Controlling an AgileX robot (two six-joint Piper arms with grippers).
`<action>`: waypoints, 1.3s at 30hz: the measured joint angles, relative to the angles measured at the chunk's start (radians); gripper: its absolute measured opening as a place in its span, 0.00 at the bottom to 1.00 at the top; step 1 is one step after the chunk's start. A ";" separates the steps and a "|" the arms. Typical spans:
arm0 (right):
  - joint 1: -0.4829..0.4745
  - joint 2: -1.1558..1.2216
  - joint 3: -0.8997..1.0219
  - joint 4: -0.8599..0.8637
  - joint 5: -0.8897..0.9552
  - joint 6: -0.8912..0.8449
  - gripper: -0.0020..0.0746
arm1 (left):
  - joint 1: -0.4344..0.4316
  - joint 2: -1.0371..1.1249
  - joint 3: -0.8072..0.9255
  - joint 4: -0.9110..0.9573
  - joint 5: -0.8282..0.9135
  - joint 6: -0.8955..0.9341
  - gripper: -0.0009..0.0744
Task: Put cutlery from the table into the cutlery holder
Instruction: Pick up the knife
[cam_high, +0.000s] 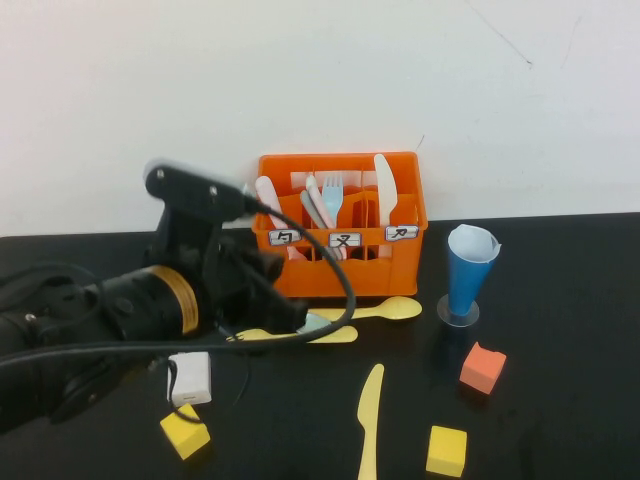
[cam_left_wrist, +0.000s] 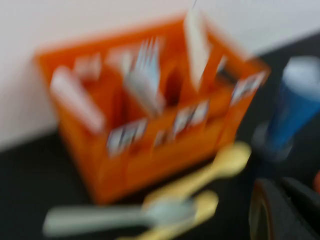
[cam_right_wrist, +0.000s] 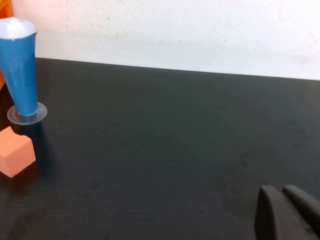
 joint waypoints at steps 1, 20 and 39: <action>0.000 0.000 0.000 0.000 0.000 0.000 0.02 | -0.005 0.000 0.000 0.002 0.038 -0.002 0.01; 0.000 0.000 0.000 0.000 0.000 0.000 0.02 | -0.097 0.063 -0.126 -0.607 0.684 0.531 0.01; 0.000 0.000 0.000 0.000 0.002 0.000 0.02 | -0.183 0.530 -0.379 -0.894 0.715 0.683 0.61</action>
